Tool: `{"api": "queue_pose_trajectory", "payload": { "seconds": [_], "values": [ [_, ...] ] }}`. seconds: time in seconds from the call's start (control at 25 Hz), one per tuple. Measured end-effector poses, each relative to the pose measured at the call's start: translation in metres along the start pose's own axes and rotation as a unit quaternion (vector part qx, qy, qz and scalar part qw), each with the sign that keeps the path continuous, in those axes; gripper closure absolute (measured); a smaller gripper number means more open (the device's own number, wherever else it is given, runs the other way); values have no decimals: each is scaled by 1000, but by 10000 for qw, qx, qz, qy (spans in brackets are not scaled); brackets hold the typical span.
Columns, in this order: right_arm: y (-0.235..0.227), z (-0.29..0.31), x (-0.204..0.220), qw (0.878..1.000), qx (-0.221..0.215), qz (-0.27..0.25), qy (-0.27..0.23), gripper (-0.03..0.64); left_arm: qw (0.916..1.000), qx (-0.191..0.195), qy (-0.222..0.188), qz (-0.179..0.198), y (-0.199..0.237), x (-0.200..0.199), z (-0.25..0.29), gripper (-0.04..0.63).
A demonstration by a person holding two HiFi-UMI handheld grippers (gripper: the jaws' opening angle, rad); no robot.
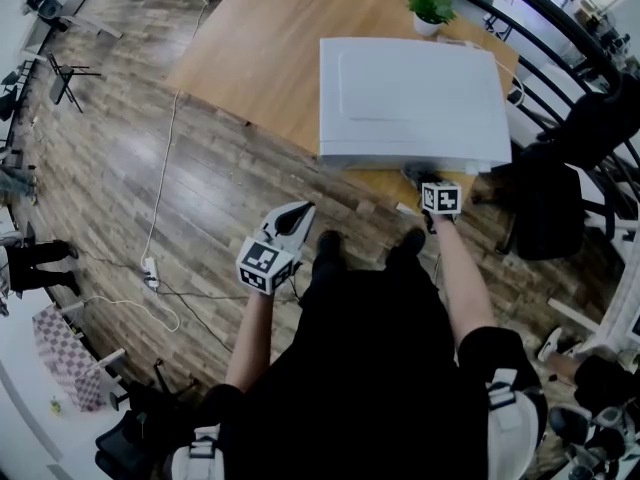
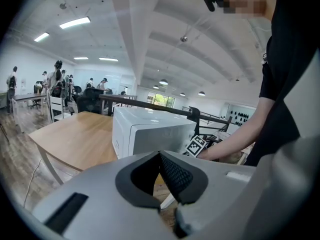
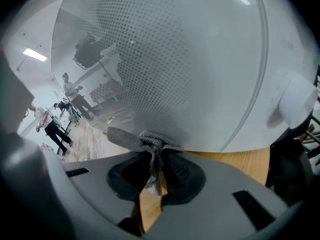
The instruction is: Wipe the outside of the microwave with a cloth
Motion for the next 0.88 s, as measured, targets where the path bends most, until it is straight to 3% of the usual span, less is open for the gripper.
{"api": "queue_pose_trajectory", "payload": {
  "seconds": [0.88],
  "values": [
    [100, 38, -28, 9988, -456, -152, -75, 572, 9998, -178, -81, -23, 41, 2, -45, 595]
  ]
}}
Point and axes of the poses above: the fingertips, and each gripper's own axes: z forward along the fingers, y to its left, x out of its underside, the point moved 1 cm from there along -z, backward along the fingers, and after that the axes turned 11 degrees about -z, right-handed, at the moved point
